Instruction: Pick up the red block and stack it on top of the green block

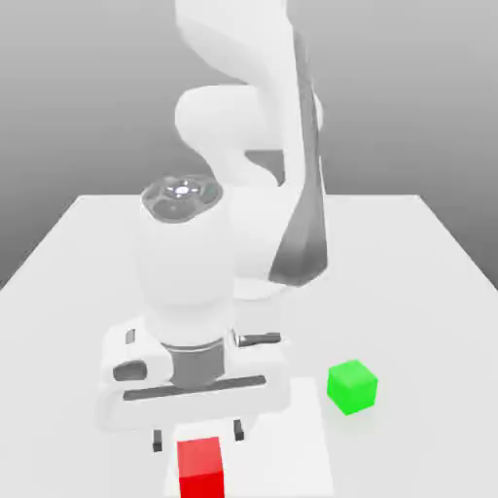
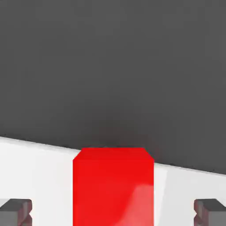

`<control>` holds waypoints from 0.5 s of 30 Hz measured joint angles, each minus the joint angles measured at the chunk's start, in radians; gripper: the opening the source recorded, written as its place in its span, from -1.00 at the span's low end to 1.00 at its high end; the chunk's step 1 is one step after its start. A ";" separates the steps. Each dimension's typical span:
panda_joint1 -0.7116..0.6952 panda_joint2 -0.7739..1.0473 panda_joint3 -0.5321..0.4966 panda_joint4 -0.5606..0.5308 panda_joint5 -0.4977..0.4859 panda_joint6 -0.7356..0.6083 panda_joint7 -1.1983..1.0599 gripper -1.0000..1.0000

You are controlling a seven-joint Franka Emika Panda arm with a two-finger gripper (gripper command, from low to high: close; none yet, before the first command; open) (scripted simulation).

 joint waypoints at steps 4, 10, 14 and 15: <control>-0.005 0.023 0.007 0.004 0.006 0.019 -0.004 -1.00; 0.002 -0.032 -0.004 -0.006 -0.015 -0.027 0.010 -1.00; 0.033 -0.171 0.004 -0.058 -0.049 -0.114 0.019 -1.00; 0.052 -0.206 0.026 -0.090 -0.052 -0.118 0.006 -1.00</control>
